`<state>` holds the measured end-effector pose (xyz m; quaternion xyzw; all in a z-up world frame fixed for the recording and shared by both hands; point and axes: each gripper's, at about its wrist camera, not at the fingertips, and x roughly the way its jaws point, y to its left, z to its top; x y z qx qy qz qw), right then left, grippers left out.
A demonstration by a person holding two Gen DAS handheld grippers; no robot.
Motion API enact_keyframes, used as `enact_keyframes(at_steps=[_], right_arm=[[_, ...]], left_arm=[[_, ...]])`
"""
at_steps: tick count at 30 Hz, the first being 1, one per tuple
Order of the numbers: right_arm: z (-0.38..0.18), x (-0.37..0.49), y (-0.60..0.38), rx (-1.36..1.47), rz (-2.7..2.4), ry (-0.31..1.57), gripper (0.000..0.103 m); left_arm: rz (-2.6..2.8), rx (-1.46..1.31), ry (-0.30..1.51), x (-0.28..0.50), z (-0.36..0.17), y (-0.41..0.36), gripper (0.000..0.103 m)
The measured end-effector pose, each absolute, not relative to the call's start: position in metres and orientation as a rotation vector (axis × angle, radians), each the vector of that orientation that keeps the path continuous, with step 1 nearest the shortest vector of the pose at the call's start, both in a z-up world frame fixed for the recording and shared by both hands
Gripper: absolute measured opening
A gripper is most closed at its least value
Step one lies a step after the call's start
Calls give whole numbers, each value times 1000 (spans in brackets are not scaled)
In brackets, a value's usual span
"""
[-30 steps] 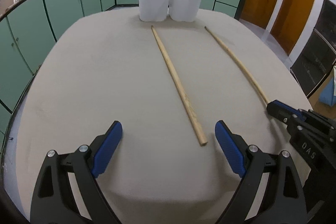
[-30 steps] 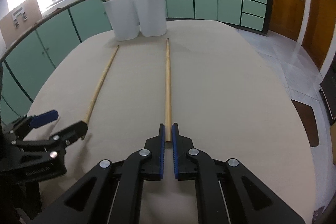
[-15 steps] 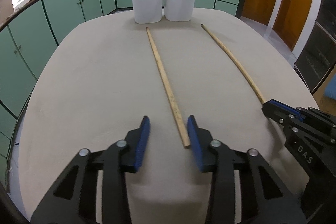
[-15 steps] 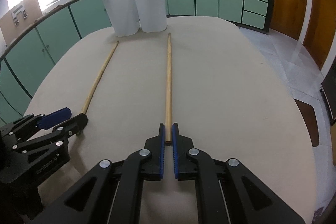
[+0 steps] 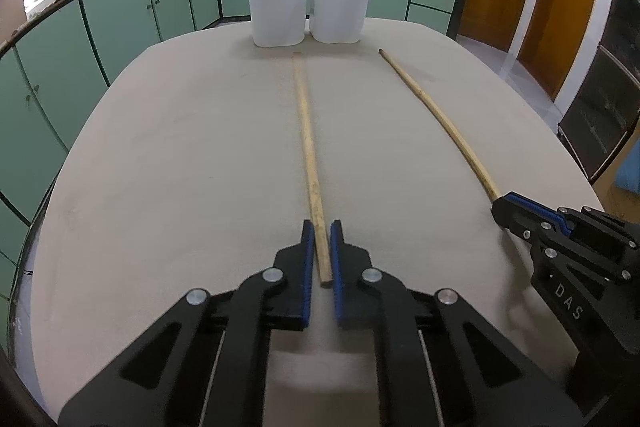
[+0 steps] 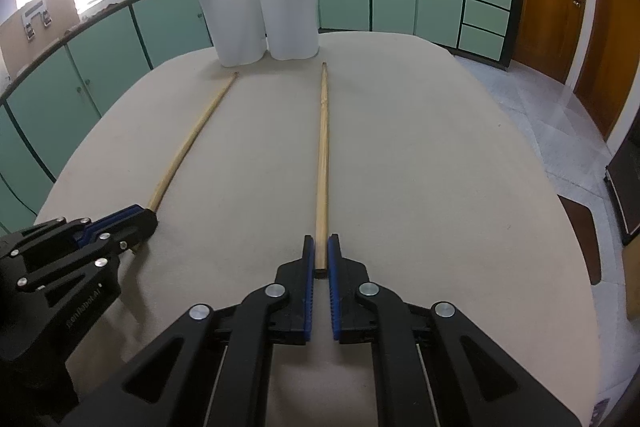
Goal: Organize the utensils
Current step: 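Carry both wooden chopsticks into the white holder and open both tools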
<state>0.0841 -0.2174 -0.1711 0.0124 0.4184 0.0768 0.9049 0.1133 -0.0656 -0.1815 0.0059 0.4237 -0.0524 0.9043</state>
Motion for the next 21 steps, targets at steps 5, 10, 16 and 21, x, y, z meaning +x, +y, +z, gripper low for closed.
enact_keyframes(at_steps=[5,10,16,21], right_arm=[[-164,79,-223,51,164,837,7],[-144,75,-226,40,166,795,6],[-105,71,-231,16,176,712,6],[-73,70,-233,2,192,640,6]], left_arm=[[-103,7,860,113,-175,-60,6],[-99,22,803,107,-152,-57,6],[-104,22,716,101,-114,-51,6],[-115,16,626,99,-76,-46,6]])
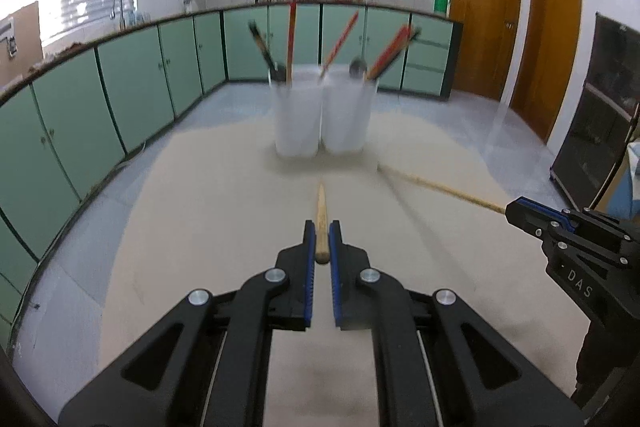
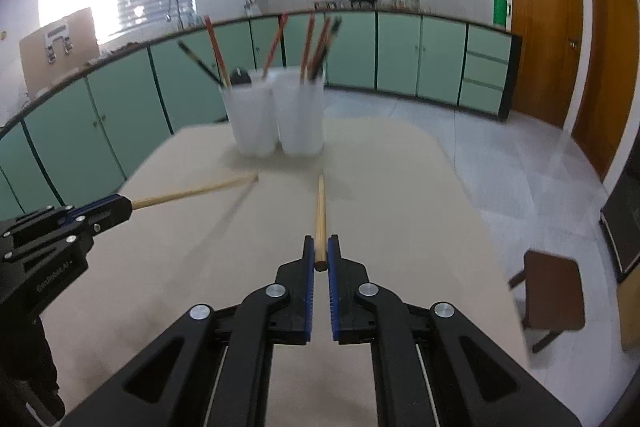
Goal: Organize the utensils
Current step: 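Carry both wooden chopsticks into the white holder and open both tools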
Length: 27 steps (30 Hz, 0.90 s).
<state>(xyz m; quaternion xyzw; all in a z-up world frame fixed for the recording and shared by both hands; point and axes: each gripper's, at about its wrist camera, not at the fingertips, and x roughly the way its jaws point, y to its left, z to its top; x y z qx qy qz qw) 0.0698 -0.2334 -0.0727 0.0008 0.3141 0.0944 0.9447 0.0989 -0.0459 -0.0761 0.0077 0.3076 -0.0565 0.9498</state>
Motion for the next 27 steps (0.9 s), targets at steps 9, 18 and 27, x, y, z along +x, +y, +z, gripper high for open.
enact_keyframes(at_steps=[9,18,27], right_arm=[[-18,83,-236,8,248,541,6],[8,107,-230,2,304,527,6],[32,121,-225,-28,358,512,6]], left_arm=[[-148,26,507,109,-25,-42,6],[-194,15,479,126,-2,-44,6],[-221,9,466,134,9,-40,6]])
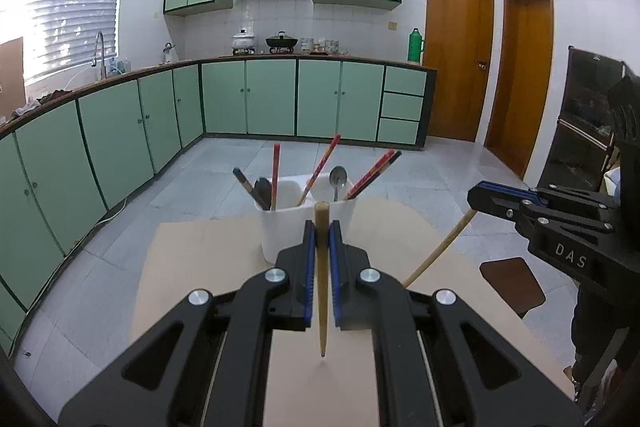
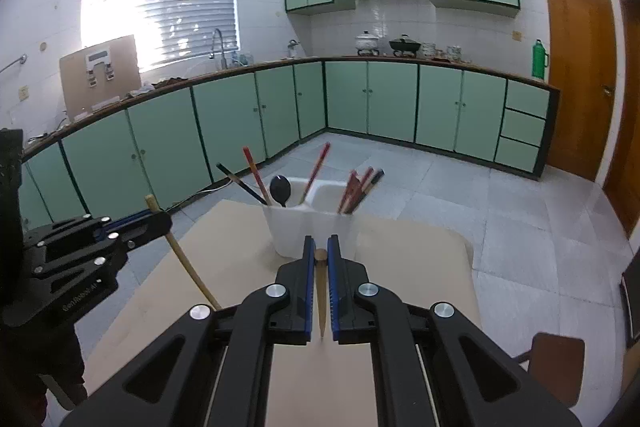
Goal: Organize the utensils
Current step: 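Carry both wooden chopsticks into the white holder and open both tools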
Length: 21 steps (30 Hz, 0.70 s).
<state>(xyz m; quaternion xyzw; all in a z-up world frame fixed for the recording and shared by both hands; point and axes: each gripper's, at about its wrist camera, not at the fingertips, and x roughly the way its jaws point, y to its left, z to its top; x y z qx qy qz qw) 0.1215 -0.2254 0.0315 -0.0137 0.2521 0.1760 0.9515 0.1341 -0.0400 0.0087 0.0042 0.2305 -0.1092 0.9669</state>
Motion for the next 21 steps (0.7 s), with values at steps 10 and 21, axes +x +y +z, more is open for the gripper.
enact_keyframes(at_steps=[10,21], right_arm=[[101,147,-215,-51,396,393,6],[145,207,-204,-59,358,303,6]], left_arm=[[-233,12,338,163,67,-37,6],[-197,55,157,225,128,-61,6]])
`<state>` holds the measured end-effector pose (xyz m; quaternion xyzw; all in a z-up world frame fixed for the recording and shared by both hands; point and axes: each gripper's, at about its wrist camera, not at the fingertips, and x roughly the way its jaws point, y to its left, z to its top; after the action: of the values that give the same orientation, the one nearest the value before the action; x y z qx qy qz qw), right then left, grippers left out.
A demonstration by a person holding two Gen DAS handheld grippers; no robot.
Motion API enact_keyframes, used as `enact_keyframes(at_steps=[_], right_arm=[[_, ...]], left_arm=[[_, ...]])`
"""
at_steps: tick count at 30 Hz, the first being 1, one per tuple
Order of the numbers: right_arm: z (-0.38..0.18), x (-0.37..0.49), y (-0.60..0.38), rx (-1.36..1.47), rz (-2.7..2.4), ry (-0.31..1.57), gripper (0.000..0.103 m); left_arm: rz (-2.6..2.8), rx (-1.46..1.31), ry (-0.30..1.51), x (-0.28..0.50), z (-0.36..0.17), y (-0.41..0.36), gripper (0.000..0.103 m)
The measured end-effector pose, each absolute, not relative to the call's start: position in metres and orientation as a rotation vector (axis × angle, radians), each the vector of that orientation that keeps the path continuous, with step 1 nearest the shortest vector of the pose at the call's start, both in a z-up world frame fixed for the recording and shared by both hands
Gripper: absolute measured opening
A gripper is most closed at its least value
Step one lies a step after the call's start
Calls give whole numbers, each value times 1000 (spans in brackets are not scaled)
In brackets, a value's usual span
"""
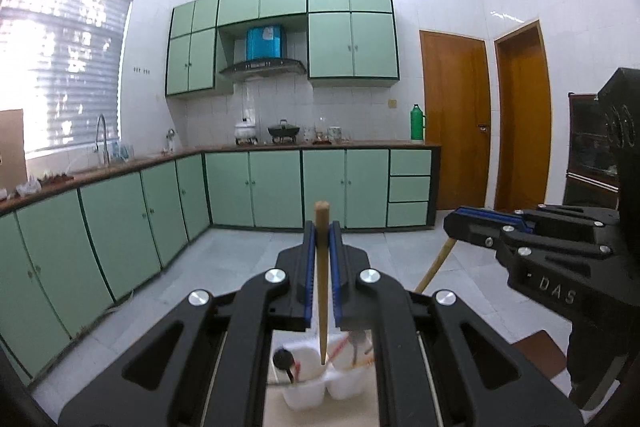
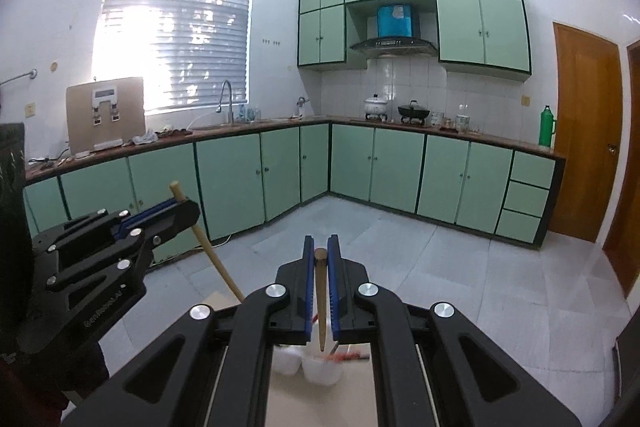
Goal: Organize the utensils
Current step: 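Carry both wooden chopsticks into the white holder and open both tools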
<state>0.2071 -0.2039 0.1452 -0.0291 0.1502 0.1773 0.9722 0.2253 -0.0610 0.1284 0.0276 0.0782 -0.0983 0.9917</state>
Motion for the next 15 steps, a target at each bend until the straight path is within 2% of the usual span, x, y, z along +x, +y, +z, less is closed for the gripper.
enact_keyframes(at_steps=[15], right_arm=[[73,291,-184,-60,368,452,6]], left_arm=[[-191,46,328,313,62,-63,6]])
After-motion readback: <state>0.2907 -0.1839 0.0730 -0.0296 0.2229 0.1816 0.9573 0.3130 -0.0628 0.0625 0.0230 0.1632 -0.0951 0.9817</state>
